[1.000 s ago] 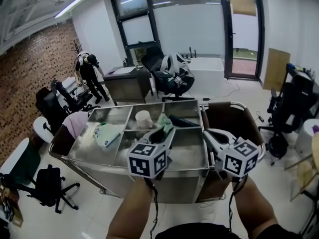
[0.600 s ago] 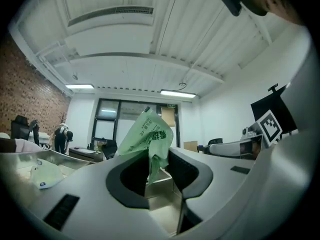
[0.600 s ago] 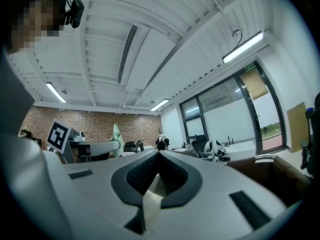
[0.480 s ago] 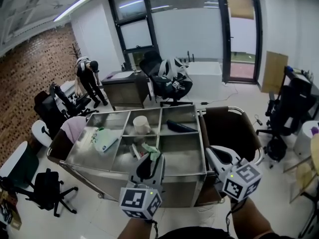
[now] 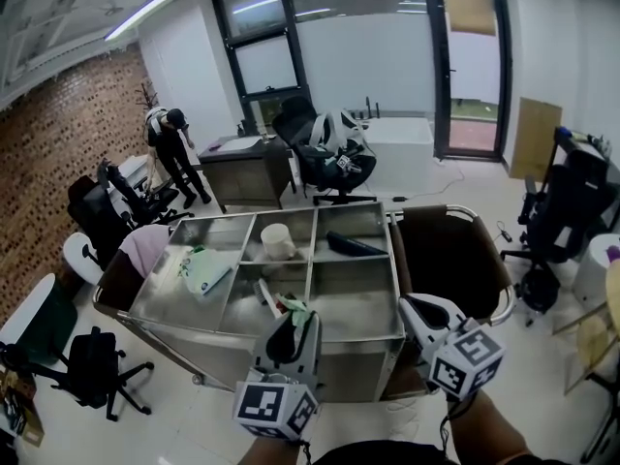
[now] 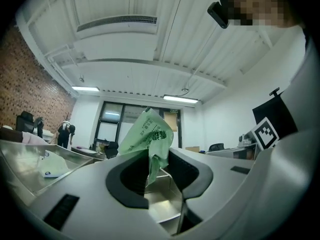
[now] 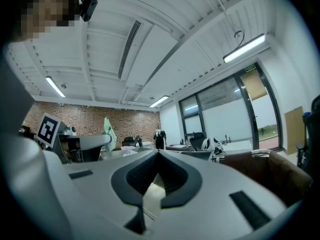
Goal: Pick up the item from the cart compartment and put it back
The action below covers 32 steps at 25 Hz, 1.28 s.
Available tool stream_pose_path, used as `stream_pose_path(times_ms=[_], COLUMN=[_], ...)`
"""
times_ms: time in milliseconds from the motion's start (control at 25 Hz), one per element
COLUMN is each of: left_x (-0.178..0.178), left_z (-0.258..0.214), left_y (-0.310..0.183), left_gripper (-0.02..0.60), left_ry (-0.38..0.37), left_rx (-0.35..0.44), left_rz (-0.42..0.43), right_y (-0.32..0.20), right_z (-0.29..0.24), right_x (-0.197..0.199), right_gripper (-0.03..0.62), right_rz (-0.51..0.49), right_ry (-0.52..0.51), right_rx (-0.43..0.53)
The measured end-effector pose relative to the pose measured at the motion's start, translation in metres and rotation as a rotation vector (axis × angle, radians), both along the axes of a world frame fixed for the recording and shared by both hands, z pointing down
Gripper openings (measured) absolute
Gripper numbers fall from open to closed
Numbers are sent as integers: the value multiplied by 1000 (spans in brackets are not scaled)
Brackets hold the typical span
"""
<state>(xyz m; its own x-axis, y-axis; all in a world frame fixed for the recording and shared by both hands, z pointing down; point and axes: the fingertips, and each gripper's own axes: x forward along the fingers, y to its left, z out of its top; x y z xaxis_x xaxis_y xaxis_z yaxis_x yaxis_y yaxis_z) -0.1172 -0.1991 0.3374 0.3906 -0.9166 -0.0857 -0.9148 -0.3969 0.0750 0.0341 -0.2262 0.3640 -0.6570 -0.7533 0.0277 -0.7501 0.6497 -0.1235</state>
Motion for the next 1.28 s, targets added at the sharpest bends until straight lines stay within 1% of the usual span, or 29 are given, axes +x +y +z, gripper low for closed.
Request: stream_pose_path(times_ms=[240, 360, 560, 760, 960, 1280], left_x=[3, 5, 11, 11, 13, 15], left_z=[7, 13, 8, 11, 15, 12], left_y=[-5, -7, -7, -7, -7, -8], left_gripper=[109, 107, 107, 107, 107, 107], left_ry=[-23, -21, -42, -44, -67, -76], left_rx=[-36, -45, -36, -41, -41, -45], left_rz=[-4, 5, -1, -13, -1, 0], right_y=[0, 1, 1, 2, 1, 1], right_z=[3, 3, 2, 3, 4, 2], right_x=[-1, 0, 2, 5, 3, 5], right_gripper=[21, 21, 21, 21, 21, 21], right_rz=[-6, -8, -3, -5, -14, -12], right_ry=[-8, -11, -10, -20, -17, -14], right_rx=[-4, -1, -2, 0, 0, 1])
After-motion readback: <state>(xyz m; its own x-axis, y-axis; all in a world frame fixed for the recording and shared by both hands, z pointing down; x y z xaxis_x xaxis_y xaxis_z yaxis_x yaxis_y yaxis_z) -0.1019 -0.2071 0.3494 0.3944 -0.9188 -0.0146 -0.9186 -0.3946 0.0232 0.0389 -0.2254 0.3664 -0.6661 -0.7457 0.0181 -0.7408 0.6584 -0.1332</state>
